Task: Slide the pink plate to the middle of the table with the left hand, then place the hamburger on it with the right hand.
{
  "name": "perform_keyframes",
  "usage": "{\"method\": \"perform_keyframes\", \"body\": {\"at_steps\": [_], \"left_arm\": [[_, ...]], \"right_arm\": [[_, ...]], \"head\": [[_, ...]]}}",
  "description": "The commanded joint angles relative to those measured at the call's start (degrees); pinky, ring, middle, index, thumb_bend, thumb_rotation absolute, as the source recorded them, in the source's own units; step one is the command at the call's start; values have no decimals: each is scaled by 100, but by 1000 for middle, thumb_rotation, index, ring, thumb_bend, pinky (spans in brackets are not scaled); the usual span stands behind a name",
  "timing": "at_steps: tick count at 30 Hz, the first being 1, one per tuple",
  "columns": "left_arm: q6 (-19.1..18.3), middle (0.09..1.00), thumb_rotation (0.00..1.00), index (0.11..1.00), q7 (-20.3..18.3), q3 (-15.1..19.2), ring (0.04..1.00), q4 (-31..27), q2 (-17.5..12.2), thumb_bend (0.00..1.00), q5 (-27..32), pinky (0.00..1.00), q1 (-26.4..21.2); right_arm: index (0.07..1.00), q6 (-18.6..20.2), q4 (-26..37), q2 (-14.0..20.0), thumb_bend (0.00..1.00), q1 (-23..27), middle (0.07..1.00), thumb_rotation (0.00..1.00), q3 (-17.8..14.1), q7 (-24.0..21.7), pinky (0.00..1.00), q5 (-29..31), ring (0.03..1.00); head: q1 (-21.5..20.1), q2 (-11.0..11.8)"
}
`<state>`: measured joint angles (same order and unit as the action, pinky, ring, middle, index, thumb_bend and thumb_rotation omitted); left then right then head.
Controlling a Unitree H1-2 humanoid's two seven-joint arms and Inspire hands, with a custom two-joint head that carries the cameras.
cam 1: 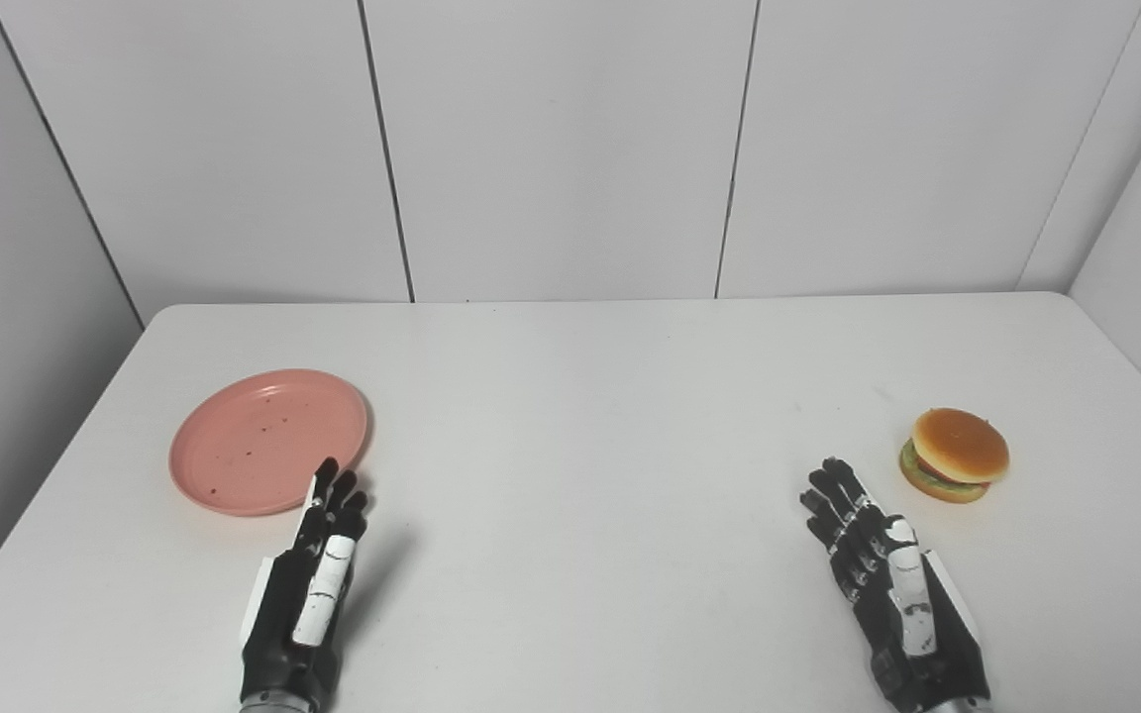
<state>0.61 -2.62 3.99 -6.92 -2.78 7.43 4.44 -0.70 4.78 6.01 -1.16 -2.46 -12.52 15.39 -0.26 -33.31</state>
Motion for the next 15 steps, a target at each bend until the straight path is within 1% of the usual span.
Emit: {"method": "perform_keyframes", "body": {"at_steps": [1, 7, 10, 14, 15], "left_arm": [[130, 998, 782, 1000, -46, -6, 977, -31, -23, 803, 28, 1000, -97], [160, 996, 778, 1000, -49, -12, 975, 1, -27, 799, 0, 999, -100], [163, 997, 780, 1000, -52, -19, 977, 37, -12, 804, 10, 1000, -112], [204, 1000, 791, 1000, -49, -72, 978, 95, 2, 814, -66, 1000, -126], [235, 1000, 793, 1000, -50, -91, 979, 119, 15, 814, -82, 1000, -127]], "right_arm": [[949, -191, -172, 82, 844, 144, 953, 997, -92, -7, 998, 9, 950], [951, -196, -180, 85, 849, 141, 951, 996, -87, -8, 997, -5, 950], [953, -210, -212, 99, 845, 149, 953, 1000, -95, -6, 998, -18, 949], [954, -287, -309, 137, 845, 168, 953, 1000, -119, -45, 997, 0, 947], [955, -319, -356, 152, 845, 173, 954, 1000, -132, -75, 997, 25, 947]], "head": [[4, 0], [17, 16], [86, 49], [202, 134], [289, 205]]}}
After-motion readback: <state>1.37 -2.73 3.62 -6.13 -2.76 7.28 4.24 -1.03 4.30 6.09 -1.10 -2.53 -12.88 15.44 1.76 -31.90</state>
